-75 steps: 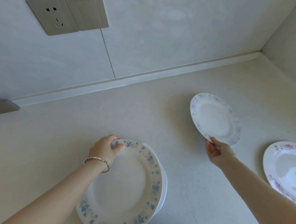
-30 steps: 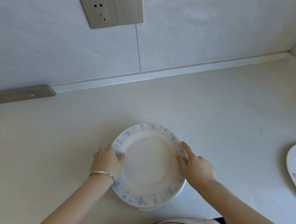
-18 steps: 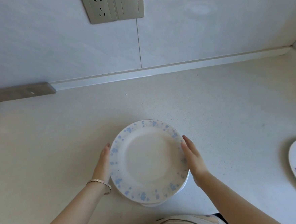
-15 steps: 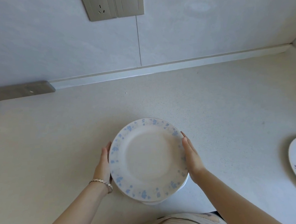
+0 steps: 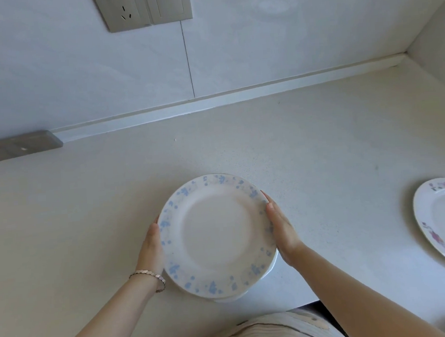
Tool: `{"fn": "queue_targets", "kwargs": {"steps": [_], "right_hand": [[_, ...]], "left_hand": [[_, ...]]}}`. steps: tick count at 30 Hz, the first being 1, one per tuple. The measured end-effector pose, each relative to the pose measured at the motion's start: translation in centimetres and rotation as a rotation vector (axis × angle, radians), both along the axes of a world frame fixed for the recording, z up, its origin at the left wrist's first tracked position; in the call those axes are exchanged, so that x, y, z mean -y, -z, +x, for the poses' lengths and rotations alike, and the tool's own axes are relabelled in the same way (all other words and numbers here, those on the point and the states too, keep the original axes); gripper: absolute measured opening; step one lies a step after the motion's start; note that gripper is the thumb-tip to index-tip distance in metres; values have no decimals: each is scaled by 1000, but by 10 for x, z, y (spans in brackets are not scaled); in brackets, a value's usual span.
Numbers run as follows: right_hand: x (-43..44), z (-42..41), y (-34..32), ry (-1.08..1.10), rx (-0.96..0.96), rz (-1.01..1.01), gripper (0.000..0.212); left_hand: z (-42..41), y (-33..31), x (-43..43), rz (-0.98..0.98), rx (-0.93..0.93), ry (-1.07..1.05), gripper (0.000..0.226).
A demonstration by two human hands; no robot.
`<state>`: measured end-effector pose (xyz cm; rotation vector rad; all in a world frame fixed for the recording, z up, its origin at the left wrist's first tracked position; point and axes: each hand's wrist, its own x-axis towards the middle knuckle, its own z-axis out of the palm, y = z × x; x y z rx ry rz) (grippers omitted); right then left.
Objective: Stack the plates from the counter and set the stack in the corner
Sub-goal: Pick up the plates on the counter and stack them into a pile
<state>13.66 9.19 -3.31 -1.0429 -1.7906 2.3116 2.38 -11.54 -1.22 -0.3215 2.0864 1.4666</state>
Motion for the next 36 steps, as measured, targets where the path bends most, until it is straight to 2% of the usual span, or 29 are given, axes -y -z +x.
{"fn": "queue_targets", "kwargs": {"steps": [2, 4, 6, 7, 8, 9, 11, 13, 15, 18, 20, 22, 24, 27, 30, 34, 36], "right_hand": [[-5, 4, 0, 21, 31, 9, 41], [-10, 12, -3, 101, 105, 41, 35], [-19, 30, -7, 165, 200, 88, 30], [-25, 40, -9, 187, 242, 91, 27], [-35, 53, -11, 226, 275, 74, 24], [-47, 68, -12, 284, 293, 39, 23], [-76, 100, -14, 456, 294, -53, 20], [-107, 132, -15, 711, 261, -172, 17], [-137, 165, -11, 947, 229, -299, 17], [-172, 204, -2, 1158, 204, -470, 23], [-189, 218, 2, 1292, 118, -574, 38], [-202, 225, 7, 1392, 24, -611, 29], [-209, 228, 15, 1421, -8, -628, 25], [-210, 228, 23, 1374, 19, -540, 40], [-212, 233, 19, 1436, 24, -449, 46], [-209, 247, 3, 1433, 72, -399, 39], [-197, 249, -6, 1355, 92, -410, 32]], "left_hand": [[-5, -2, 0, -205, -197, 101, 41], [-6, -13, -11, -409, -514, 231, 44], [-2, -23, -36, -439, -863, 423, 45], [3, -26, -53, -403, -954, 524, 43], [10, -32, -72, -339, -965, 644, 40], [18, -39, -93, -273, -902, 763, 37], [38, -48, -134, -268, -720, 979, 29], [58, -52, -169, -291, -716, 1138, 27], [77, -54, -194, -285, -778, 1200, 28], [101, -51, -218, -293, -737, 1290, 28], [110, -46, -227, -321, -705, 1351, 29], [114, -42, -231, -329, -699, 1369, 29], [115, -38, -233, -340, -684, 1373, 27], [110, -35, -233, -362, -600, 1348, 23], [103, -35, -232, -334, -503, 1292, 13], [98, -34, -227, -279, -382, 1190, 31], [97, -33, -224, -248, -358, 1148, 34]]}}
